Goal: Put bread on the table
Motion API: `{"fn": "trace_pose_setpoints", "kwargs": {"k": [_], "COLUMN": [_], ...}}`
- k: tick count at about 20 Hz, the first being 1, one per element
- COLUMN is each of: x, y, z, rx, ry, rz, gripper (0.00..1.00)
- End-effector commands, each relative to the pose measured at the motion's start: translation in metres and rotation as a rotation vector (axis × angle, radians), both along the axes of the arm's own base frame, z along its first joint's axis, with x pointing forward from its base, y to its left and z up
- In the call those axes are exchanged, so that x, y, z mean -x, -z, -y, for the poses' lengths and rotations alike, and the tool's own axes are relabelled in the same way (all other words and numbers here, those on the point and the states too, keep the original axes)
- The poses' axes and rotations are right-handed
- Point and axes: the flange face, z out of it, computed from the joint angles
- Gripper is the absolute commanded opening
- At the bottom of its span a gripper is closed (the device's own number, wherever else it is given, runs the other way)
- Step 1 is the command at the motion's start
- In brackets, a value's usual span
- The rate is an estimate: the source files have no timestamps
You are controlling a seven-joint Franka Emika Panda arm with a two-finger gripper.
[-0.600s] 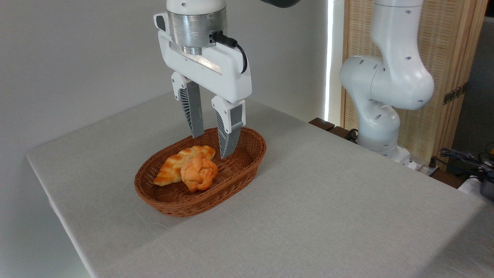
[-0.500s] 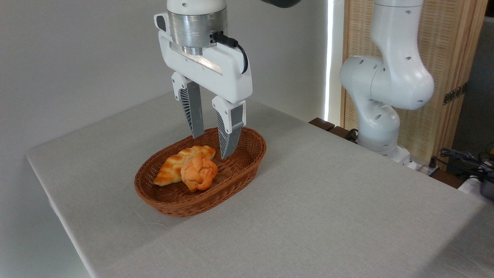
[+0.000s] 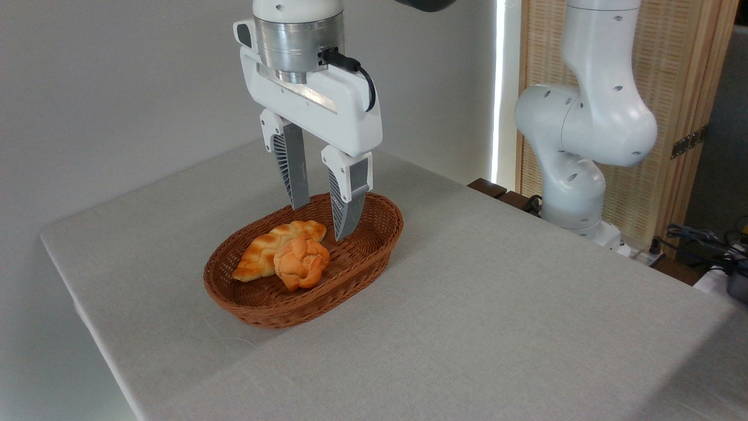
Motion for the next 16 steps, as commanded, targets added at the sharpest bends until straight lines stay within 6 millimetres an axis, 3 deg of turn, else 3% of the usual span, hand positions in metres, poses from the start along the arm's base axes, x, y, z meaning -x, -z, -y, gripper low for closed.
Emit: {"fn": "trace_pose_setpoints", "kwargs": {"k": [1, 16], "x": [0.001, 0.0042], "y": [-0.0052, -0.0037], "z": [0.0005, 0.0034], "rx": [0.014, 0.014], "ry": [-0.014, -0.004], "rz": [-0.014, -0.039], "gripper": [1.0, 1.0]}}
